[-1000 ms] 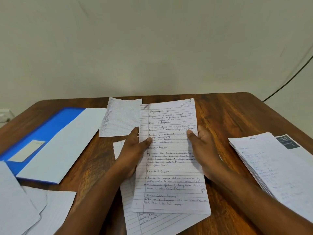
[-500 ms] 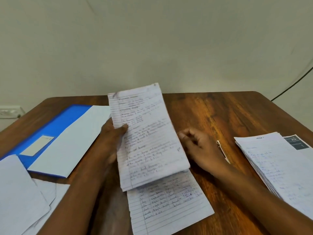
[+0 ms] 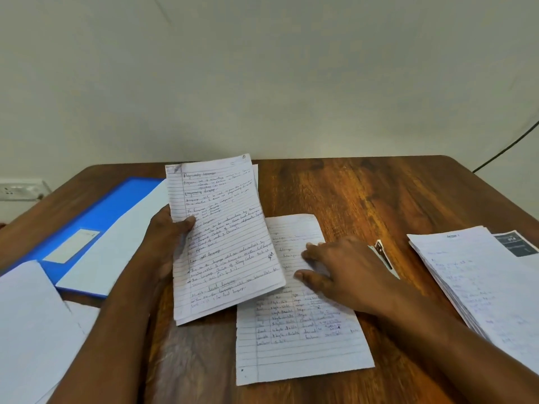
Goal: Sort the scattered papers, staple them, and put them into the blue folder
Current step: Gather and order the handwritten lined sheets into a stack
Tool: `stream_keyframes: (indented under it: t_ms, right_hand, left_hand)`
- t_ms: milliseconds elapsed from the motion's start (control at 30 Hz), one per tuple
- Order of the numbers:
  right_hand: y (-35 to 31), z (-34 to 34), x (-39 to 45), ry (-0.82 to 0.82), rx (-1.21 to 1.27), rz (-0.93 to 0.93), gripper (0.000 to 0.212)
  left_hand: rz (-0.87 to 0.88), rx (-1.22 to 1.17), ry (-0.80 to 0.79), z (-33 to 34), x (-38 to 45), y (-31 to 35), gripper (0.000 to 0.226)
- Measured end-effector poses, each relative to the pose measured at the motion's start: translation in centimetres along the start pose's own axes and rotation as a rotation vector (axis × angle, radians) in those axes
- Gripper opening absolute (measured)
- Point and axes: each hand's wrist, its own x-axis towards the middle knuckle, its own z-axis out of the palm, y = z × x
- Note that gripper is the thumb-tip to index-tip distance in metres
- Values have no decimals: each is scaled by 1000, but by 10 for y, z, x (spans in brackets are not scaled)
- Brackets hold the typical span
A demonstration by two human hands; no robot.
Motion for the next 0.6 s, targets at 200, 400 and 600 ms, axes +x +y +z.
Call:
stream_keyframes:
  t_ms: [200,400,600]
  right_hand:
    - [-1,-6,-2,55,-56,-1,73]
    - [7,-3,-5,142,38,31,69]
    - [4,2,-9,-207,-17,87,107]
  left_hand:
    - [12,33,-1,2,1,-2,34]
    - [13,46,11,1,3,-4,34]
    - [16,53,9,2,4,-5,34]
